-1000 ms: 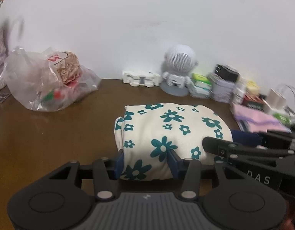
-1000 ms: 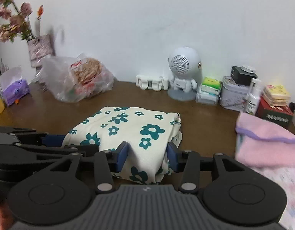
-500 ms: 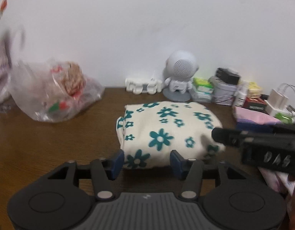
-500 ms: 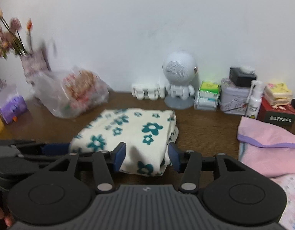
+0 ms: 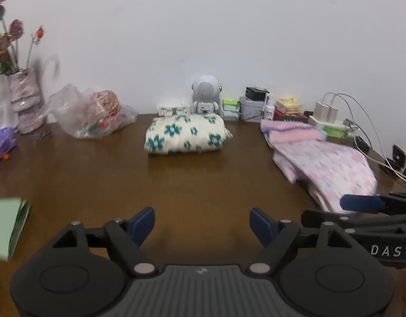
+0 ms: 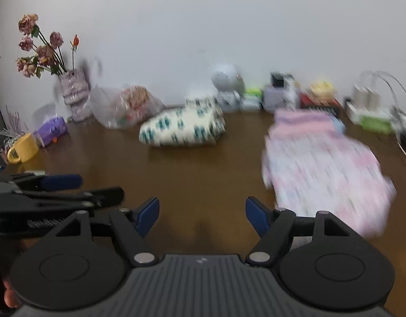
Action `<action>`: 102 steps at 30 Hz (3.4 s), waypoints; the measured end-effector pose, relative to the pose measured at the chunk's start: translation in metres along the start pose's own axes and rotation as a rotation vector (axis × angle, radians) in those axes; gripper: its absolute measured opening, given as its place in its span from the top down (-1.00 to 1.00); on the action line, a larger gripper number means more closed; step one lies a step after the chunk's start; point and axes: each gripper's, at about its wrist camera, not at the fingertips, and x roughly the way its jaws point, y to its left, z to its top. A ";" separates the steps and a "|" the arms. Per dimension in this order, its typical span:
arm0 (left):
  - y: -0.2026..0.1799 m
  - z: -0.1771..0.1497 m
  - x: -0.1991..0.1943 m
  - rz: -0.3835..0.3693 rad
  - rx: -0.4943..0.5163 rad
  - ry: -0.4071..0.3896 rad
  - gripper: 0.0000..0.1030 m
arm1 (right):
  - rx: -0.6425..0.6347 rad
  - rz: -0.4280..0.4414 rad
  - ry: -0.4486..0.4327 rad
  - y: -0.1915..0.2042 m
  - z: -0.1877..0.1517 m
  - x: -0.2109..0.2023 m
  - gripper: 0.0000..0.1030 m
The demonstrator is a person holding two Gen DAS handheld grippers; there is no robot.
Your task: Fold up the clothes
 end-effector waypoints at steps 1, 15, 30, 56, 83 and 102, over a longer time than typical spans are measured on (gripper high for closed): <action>-0.005 -0.007 -0.012 0.001 0.002 -0.005 -0.63 | 0.003 -0.016 0.004 -0.002 -0.007 -0.007 -0.59; -0.050 -0.070 -0.026 0.042 -0.008 0.053 -0.65 | 0.024 -0.280 0.053 -0.039 -0.091 -0.072 -0.99; -0.067 -0.089 -0.021 0.023 0.023 0.107 -1.00 | 0.039 -0.366 0.069 -0.043 -0.107 -0.070 -1.00; -0.079 -0.090 -0.024 0.023 0.011 0.109 -1.00 | 0.064 -0.348 0.068 -0.048 -0.109 -0.069 -0.99; -0.079 -0.082 -0.010 0.055 -0.012 0.095 -1.00 | 0.040 -0.299 0.079 -0.058 -0.099 -0.058 -0.99; -0.080 -0.082 -0.009 0.059 -0.015 0.095 -1.00 | 0.028 -0.283 0.080 -0.056 -0.099 -0.057 -0.99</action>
